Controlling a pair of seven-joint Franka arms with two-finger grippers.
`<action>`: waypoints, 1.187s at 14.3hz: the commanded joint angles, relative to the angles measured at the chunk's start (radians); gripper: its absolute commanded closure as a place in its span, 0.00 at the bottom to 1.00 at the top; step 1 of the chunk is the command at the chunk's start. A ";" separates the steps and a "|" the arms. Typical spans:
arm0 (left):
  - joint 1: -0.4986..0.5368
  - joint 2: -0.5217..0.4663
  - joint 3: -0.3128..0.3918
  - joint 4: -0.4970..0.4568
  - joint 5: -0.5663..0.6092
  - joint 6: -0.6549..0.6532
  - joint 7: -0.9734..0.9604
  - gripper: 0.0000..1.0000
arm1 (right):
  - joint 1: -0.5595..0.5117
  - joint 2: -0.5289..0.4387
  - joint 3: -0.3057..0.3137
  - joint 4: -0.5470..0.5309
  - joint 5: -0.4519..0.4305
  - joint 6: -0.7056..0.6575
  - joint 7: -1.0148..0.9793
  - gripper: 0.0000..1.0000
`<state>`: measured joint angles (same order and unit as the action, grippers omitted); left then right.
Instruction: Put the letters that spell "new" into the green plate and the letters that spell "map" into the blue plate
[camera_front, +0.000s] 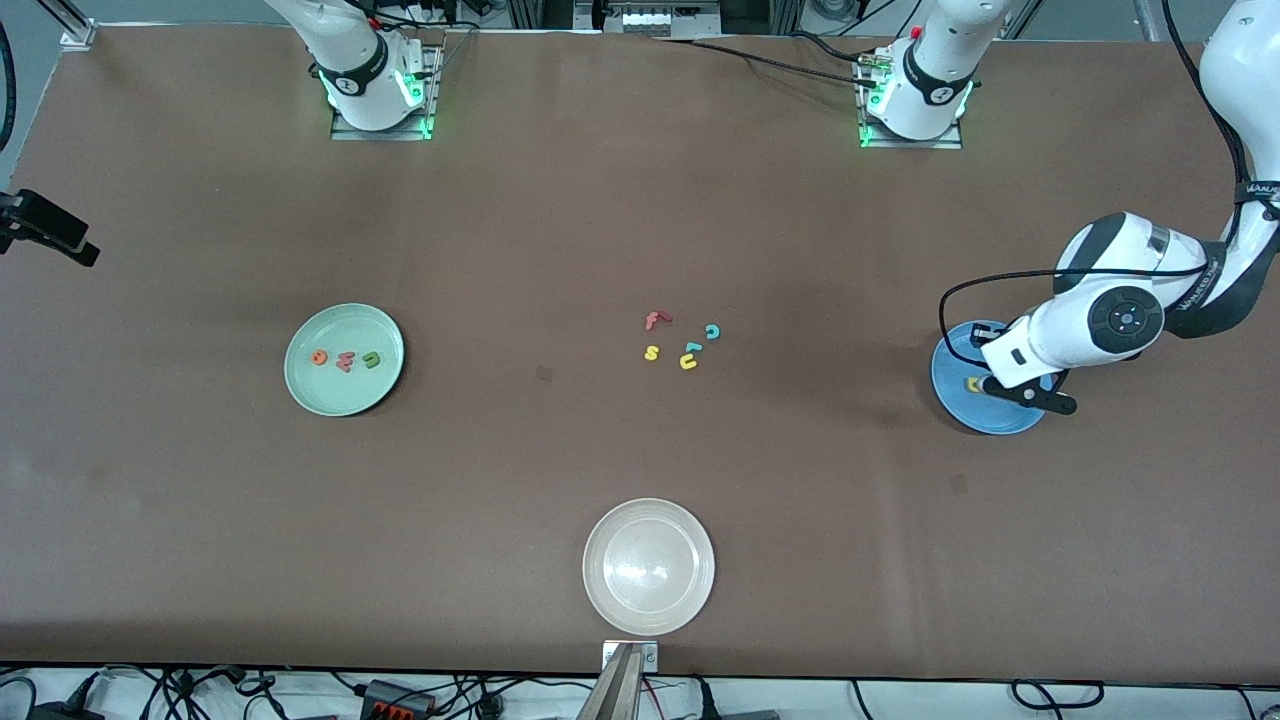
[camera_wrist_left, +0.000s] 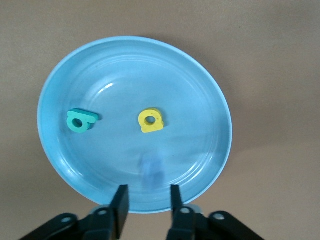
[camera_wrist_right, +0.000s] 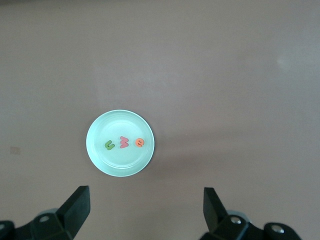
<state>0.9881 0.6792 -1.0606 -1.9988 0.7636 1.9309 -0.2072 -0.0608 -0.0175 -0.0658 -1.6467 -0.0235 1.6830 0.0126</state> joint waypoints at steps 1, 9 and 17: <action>0.014 0.005 -0.024 0.003 0.008 -0.001 0.002 0.15 | -0.005 -0.003 0.009 -0.012 -0.007 -0.005 -0.006 0.00; 0.006 0.003 -0.025 0.009 0.008 -0.001 -0.001 0.16 | 0.018 0.007 0.011 -0.005 -0.001 -0.006 0.006 0.00; 0.014 -0.007 -0.100 0.073 0.005 -0.047 0.000 0.00 | 0.071 0.011 -0.019 0.008 -0.001 -0.006 0.004 0.00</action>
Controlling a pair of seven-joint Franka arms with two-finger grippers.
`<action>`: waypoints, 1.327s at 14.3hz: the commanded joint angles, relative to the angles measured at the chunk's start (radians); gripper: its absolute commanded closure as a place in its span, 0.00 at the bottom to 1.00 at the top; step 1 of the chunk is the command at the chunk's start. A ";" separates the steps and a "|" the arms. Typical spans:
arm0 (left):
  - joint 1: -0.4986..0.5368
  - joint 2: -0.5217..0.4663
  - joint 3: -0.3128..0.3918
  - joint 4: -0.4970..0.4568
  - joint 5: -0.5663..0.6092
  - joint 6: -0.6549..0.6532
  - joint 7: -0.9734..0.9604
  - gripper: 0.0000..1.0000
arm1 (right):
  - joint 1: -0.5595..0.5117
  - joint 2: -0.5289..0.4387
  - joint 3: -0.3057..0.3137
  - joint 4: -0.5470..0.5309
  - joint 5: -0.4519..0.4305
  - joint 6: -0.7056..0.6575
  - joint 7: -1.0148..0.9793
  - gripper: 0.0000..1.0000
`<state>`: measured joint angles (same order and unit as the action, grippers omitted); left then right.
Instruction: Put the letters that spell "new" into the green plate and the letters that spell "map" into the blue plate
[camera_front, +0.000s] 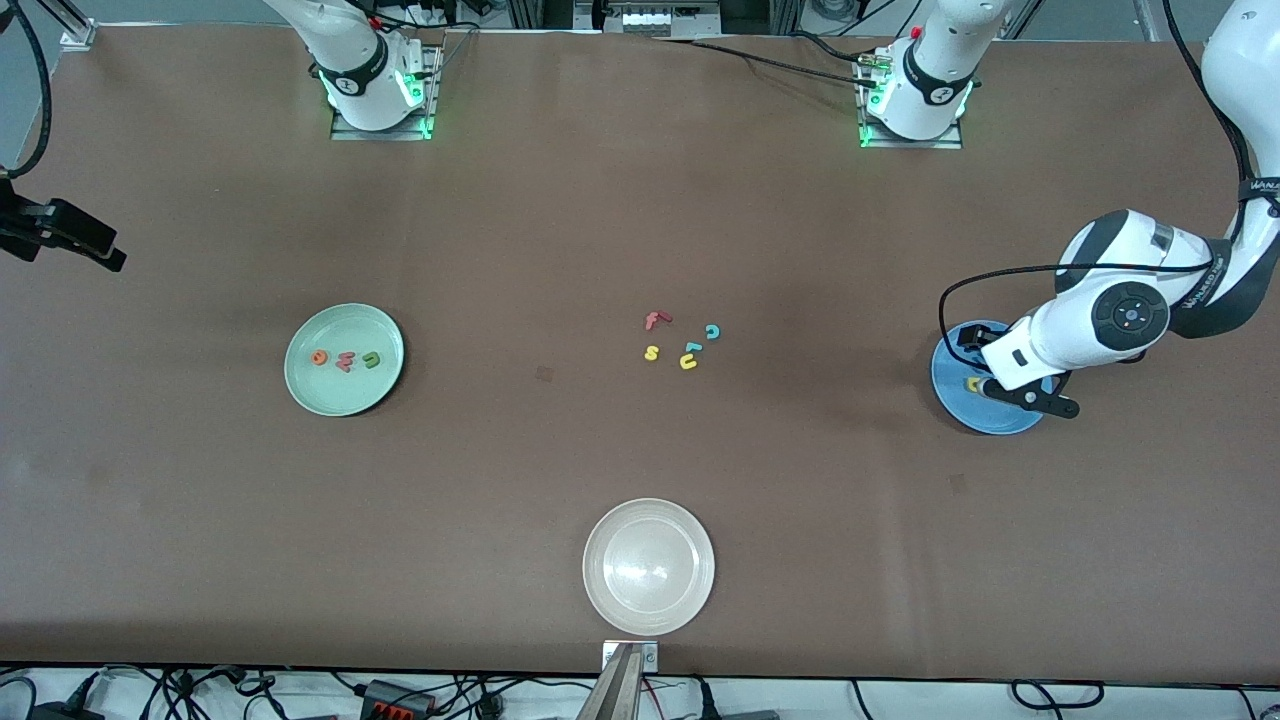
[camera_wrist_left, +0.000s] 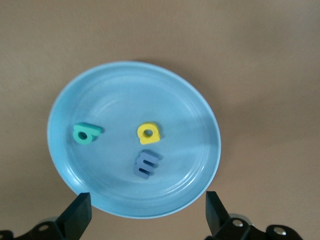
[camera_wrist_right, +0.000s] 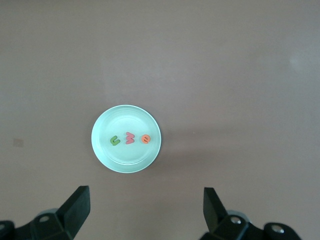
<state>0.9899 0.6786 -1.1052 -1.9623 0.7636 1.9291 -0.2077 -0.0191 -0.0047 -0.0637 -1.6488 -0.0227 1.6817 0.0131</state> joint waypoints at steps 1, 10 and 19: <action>0.012 -0.007 -0.080 0.074 0.005 -0.121 0.002 0.00 | 0.028 -0.003 -0.021 0.011 -0.003 -0.005 0.004 0.00; -0.020 -0.039 -0.193 0.410 -0.093 -0.483 0.198 0.00 | 0.028 -0.021 -0.016 0.017 -0.022 -0.045 -0.024 0.00; -0.333 -0.300 0.408 0.450 -0.572 -0.427 0.482 0.00 | 0.031 -0.044 -0.011 -0.012 -0.017 -0.068 -0.044 0.00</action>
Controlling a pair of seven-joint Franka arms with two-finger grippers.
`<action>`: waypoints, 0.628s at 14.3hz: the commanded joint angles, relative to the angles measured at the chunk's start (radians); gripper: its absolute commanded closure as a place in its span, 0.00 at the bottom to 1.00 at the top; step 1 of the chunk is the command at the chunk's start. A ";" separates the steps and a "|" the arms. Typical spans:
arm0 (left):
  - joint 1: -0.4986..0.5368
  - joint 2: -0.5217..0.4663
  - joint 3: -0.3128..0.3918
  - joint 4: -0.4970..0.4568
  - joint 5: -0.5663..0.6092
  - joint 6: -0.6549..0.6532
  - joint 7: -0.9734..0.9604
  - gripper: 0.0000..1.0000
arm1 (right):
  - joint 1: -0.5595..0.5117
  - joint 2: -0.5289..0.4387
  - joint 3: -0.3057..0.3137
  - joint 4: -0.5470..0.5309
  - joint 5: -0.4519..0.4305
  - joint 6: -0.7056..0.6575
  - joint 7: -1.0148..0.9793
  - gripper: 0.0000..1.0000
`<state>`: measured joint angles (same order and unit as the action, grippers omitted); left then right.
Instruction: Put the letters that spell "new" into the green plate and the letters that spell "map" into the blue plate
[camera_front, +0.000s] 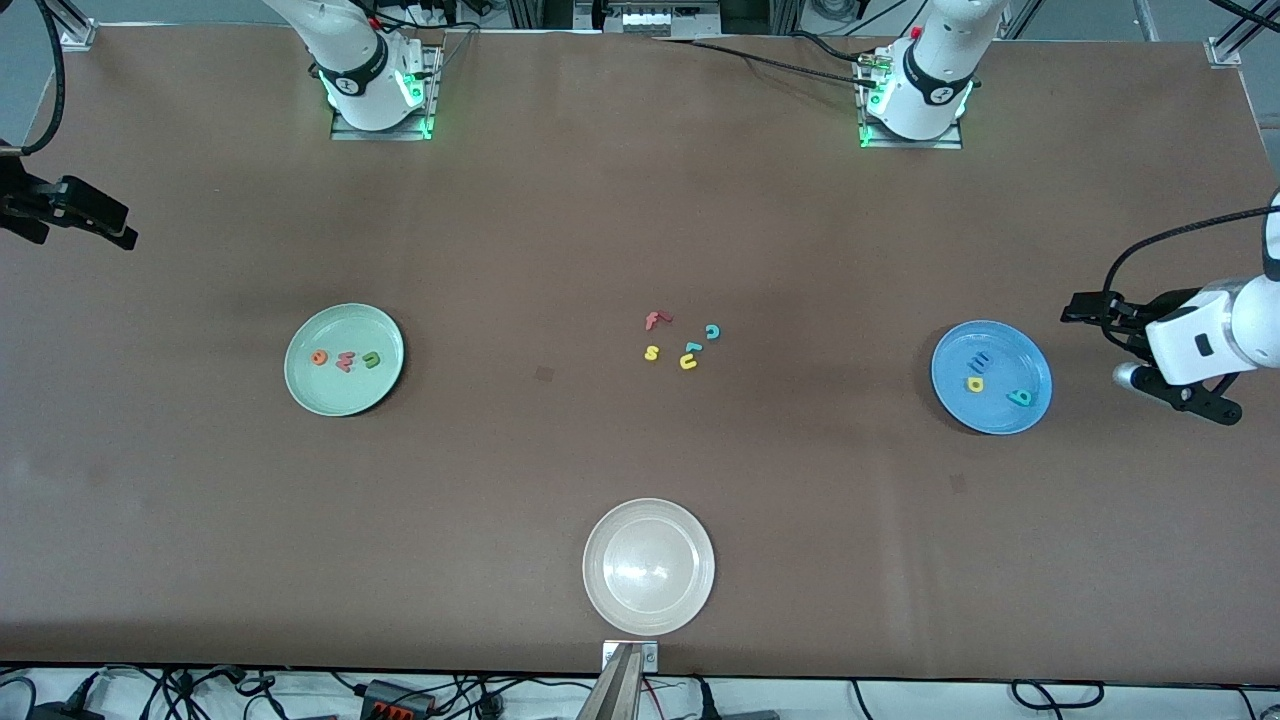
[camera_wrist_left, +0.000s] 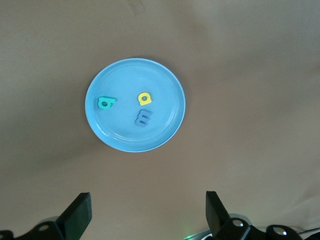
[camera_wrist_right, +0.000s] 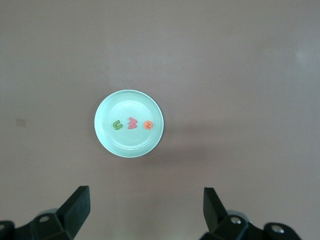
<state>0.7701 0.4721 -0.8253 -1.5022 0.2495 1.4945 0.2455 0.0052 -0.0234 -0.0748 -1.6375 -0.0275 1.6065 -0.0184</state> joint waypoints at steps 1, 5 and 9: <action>-0.174 -0.108 0.181 -0.010 -0.061 0.009 0.029 0.00 | 0.009 -0.041 0.000 -0.041 -0.014 0.021 -0.009 0.00; -0.553 -0.205 0.604 -0.019 -0.223 0.013 0.017 0.00 | 0.006 -0.157 -0.002 -0.221 -0.015 0.145 -0.002 0.00; -0.660 -0.387 0.726 -0.208 -0.242 0.198 -0.012 0.00 | 0.007 -0.164 -0.002 -0.216 -0.019 0.098 -0.006 0.00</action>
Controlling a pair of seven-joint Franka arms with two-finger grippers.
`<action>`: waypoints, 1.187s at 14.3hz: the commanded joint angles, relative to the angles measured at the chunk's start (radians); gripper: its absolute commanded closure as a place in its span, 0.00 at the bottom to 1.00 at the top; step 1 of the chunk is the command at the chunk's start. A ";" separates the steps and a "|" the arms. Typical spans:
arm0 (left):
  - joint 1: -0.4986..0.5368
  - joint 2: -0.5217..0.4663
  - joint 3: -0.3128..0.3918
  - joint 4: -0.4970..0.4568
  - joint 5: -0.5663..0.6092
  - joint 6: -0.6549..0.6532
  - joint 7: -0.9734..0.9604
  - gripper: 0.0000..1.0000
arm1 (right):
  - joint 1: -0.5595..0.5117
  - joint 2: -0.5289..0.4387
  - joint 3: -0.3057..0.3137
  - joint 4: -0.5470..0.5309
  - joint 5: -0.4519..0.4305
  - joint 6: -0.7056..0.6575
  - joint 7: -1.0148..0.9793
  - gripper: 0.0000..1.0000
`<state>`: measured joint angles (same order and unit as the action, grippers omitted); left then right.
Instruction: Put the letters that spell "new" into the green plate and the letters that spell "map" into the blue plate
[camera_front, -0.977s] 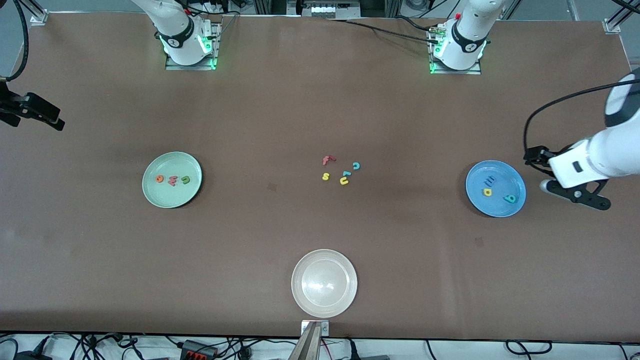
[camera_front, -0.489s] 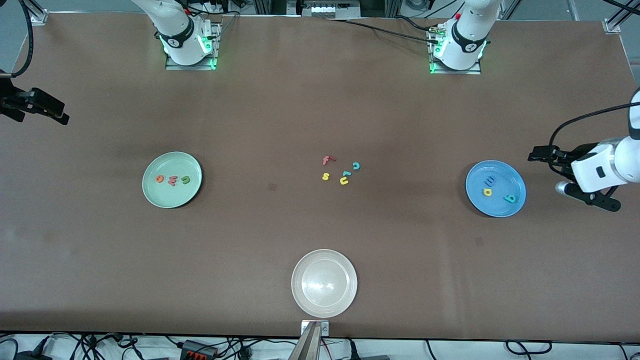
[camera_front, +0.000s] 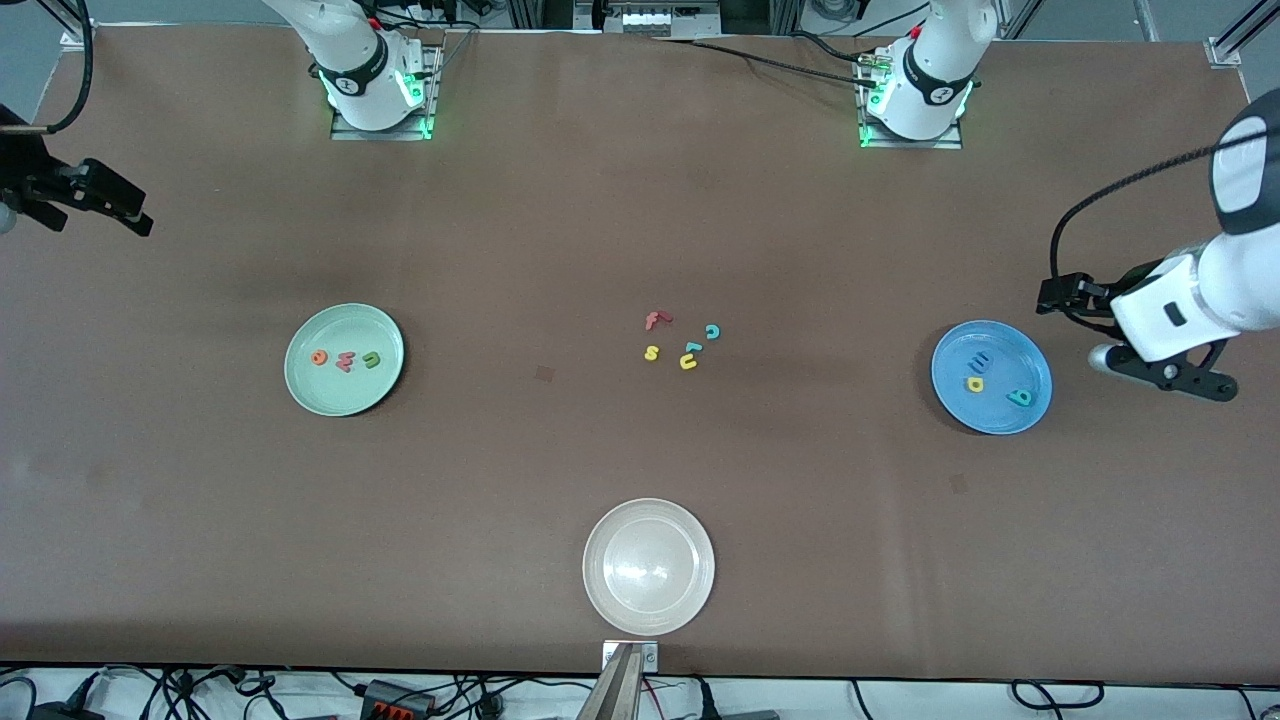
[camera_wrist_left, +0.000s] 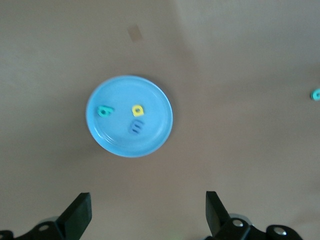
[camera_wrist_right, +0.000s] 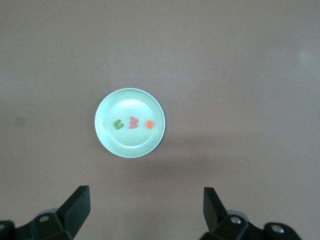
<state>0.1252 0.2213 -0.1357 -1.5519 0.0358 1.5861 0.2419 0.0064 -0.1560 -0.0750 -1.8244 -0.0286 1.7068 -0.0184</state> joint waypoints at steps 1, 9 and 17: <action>-0.015 -0.166 0.037 -0.192 -0.030 0.135 -0.024 0.00 | 0.006 -0.028 -0.002 -0.027 -0.016 -0.001 -0.002 0.00; -0.119 -0.232 0.138 -0.235 -0.031 0.141 -0.199 0.00 | 0.006 -0.019 -0.002 -0.024 -0.014 -0.015 -0.011 0.00; -0.094 -0.224 0.149 -0.240 -0.057 0.160 -0.144 0.00 | 0.003 -0.013 -0.005 -0.021 -0.019 -0.039 -0.005 0.00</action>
<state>0.0305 0.0168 0.0060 -1.7672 -0.0048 1.7286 0.0536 0.0075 -0.1628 -0.0759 -1.8382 -0.0293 1.6711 -0.0184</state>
